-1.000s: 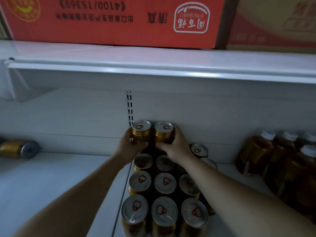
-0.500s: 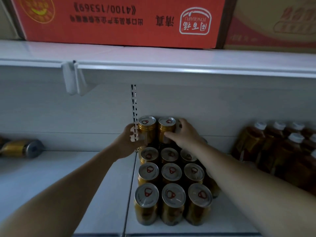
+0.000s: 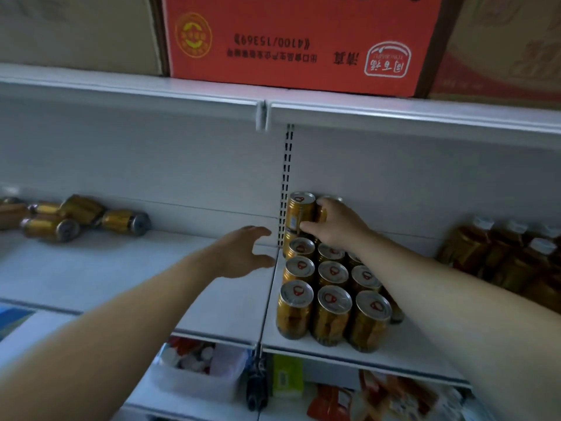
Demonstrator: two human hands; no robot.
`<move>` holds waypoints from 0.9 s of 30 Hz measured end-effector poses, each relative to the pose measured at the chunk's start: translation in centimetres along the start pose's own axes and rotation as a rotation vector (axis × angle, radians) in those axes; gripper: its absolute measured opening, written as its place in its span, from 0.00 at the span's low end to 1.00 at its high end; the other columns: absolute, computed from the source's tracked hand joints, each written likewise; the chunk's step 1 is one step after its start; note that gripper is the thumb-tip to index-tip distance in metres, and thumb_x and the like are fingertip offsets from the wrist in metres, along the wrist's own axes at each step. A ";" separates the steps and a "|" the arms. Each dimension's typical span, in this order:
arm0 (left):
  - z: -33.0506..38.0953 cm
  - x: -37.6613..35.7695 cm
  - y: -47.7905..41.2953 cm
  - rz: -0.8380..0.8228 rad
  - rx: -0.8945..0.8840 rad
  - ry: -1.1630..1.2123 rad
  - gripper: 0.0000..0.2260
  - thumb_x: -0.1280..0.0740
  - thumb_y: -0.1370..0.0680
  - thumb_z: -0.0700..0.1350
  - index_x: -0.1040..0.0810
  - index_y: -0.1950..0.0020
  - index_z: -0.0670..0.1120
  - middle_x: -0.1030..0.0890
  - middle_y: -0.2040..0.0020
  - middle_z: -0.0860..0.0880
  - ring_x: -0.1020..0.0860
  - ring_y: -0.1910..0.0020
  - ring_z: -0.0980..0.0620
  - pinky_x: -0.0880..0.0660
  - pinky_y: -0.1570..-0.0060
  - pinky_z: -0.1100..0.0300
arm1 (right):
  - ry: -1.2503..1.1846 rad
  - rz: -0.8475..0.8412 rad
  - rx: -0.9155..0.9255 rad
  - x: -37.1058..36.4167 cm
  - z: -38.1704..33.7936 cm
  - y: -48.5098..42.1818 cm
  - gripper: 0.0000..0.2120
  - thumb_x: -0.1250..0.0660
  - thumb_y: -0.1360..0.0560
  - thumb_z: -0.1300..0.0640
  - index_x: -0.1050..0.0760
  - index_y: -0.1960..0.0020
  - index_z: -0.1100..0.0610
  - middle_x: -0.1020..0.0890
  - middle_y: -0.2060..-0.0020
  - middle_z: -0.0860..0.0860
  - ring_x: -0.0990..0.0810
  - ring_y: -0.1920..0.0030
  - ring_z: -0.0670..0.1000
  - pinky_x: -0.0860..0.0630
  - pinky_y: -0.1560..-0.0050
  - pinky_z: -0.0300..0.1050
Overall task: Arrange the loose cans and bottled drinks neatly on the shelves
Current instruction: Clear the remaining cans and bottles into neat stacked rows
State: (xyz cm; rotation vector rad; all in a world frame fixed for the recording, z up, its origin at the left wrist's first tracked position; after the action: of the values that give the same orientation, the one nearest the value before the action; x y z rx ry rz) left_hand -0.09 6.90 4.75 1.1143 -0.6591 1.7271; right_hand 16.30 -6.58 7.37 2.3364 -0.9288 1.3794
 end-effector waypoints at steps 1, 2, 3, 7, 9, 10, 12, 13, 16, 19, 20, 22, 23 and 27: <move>0.0 0.0 1.1 -0.009 0.011 -0.014 0.31 0.34 0.24 0.57 0.41 0.24 0.53 0.40 0.24 0.51 0.39 0.27 0.49 0.41 0.30 0.55 | 0.010 -0.028 0.008 -0.5 -0.7 0.2 0.30 0.32 0.27 0.40 0.34 0.30 0.51 0.24 0.38 0.51 0.24 0.42 0.53 0.28 0.46 0.47; -0.1 0.0 2.2 -0.018 0.018 -0.035 0.30 0.34 0.24 0.57 0.41 0.24 0.53 0.40 0.24 0.52 0.39 0.27 0.50 0.41 0.30 0.55 | 0.034 -0.057 0.015 -1.0 -1.5 0.5 0.30 0.32 0.27 0.39 0.34 0.30 0.51 0.24 0.39 0.50 0.24 0.42 0.53 0.27 0.46 0.47; -0.3 0.1 3.2 -0.024 0.026 -0.055 0.30 0.35 0.24 0.57 0.42 0.24 0.54 0.40 0.24 0.52 0.38 0.27 0.50 0.41 0.30 0.55 | 0.044 -0.078 0.027 -1.5 -2.4 0.7 0.31 0.32 0.27 0.39 0.34 0.30 0.51 0.25 0.39 0.49 0.25 0.41 0.53 0.27 0.45 0.47; -3.0 0.9 7.0 -0.022 0.084 -0.076 0.31 0.34 0.24 0.57 0.42 0.24 0.54 0.41 0.24 0.53 0.37 0.28 0.51 0.40 0.31 0.56 | 0.061 -0.143 0.054 -3.8 -6.5 1.2 0.38 0.35 0.26 0.37 0.43 0.23 0.51 0.36 0.26 0.53 0.33 0.29 0.57 0.32 0.36 0.49; -5.3 1.7 8.9 -0.012 0.118 -0.085 0.31 0.34 0.24 0.58 0.42 0.24 0.55 0.41 0.24 0.53 0.36 0.28 0.51 0.40 0.32 0.57 | 0.105 -0.154 0.097 -5.4 -9.2 1.0 0.38 0.36 0.26 0.36 0.44 0.23 0.52 0.37 0.25 0.54 0.34 0.28 0.57 0.32 0.35 0.49; -6.7 2.2 9.8 -0.003 0.135 -0.083 0.31 0.34 0.24 0.57 0.42 0.24 0.54 0.41 0.24 0.53 0.36 0.28 0.51 0.39 0.32 0.58 | 0.121 -0.162 0.113 -6.3 -10.7 0.8 0.39 0.36 0.26 0.35 0.43 0.23 0.52 0.36 0.25 0.54 0.34 0.28 0.57 0.32 0.35 0.49; -9.8 3.2 11.7 0.010 0.175 -0.075 0.31 0.34 0.24 0.57 0.41 0.24 0.54 0.41 0.24 0.52 0.36 0.29 0.50 0.39 0.33 0.59 | 0.125 -0.188 0.134 -8.4 -13.9 0.5 0.40 0.36 0.27 0.35 0.44 0.23 0.52 0.37 0.25 0.54 0.34 0.29 0.57 0.33 0.36 0.48; -11.5 3.8 12.5 0.013 0.193 -0.072 0.31 0.34 0.24 0.57 0.41 0.25 0.53 0.40 0.24 0.52 0.35 0.29 0.50 0.38 0.33 0.58 | 0.126 -0.200 0.143 -9.5 -15.7 0.3 0.40 0.35 0.27 0.35 0.44 0.23 0.52 0.37 0.25 0.54 0.34 0.29 0.57 0.33 0.35 0.47; -17.3 5.7 15.2 0.012 0.251 -0.048 0.31 0.33 0.24 0.56 0.40 0.25 0.53 0.39 0.24 0.51 0.36 0.29 0.49 0.38 0.33 0.58 | 0.139 -0.222 0.179 -13.3 -21.3 -0.8 0.40 0.35 0.27 0.36 0.43 0.23 0.53 0.36 0.26 0.54 0.33 0.29 0.56 0.33 0.36 0.46; -23.5 8.0 17.8 0.017 0.309 -0.023 0.30 0.33 0.24 0.55 0.40 0.25 0.53 0.39 0.24 0.50 0.36 0.28 0.49 0.39 0.32 0.58 | 0.118 -0.229 0.202 -17.3 -27.4 -1.9 0.40 0.34 0.27 0.36 0.43 0.23 0.53 0.35 0.26 0.54 0.33 0.29 0.56 0.33 0.34 0.46; -25.5 8.8 18.7 0.017 0.322 -0.027 0.30 0.33 0.24 0.56 0.40 0.25 0.53 0.39 0.24 0.50 0.36 0.29 0.49 0.39 0.32 0.58 | 0.117 -0.232 0.209 -18.7 -29.3 -2.3 0.39 0.34 0.27 0.36 0.43 0.23 0.53 0.35 0.26 0.55 0.33 0.29 0.56 0.33 0.34 0.46; -29.2 10.3 20.2 0.005 0.356 -0.040 0.30 0.33 0.24 0.56 0.40 0.25 0.53 0.39 0.25 0.51 0.35 0.29 0.49 0.38 0.32 0.58 | 0.121 -0.241 0.219 -21.1 -32.9 -2.9 0.39 0.34 0.27 0.37 0.42 0.23 0.53 0.34 0.26 0.55 0.32 0.29 0.56 0.32 0.34 0.47; -30.9 11.1 20.9 0.000 0.372 -0.046 0.30 0.33 0.24 0.56 0.40 0.25 0.53 0.39 0.25 0.51 0.35 0.29 0.50 0.37 0.33 0.58 | 0.120 -0.244 0.221 -22.3 -34.4 -3.2 0.39 0.34 0.27 0.37 0.42 0.23 0.53 0.33 0.27 0.55 0.32 0.30 0.56 0.32 0.33 0.47; -36.7 14.0 21.5 0.002 0.409 -0.042 0.30 0.33 0.24 0.56 0.40 0.25 0.54 0.39 0.25 0.51 0.33 0.31 0.49 0.36 0.34 0.58 | 0.132 -0.258 0.208 -26.0 -38.6 -4.9 0.39 0.34 0.27 0.37 0.41 0.23 0.53 0.35 0.26 0.54 0.34 0.28 0.56 0.35 0.32 0.46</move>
State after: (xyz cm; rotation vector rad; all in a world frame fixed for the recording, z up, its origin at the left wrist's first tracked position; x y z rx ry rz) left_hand -35.91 33.69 2.21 1.4308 -0.3364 1.8941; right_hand -15.67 27.52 5.20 2.3731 -0.4467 1.5601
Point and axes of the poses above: each hand's wrist, its own y-axis away from the middle knuckle, its own x-axis out of the back of the hand, z = x × y, the point moved 1 cm from there along -y, towards the middle knuckle
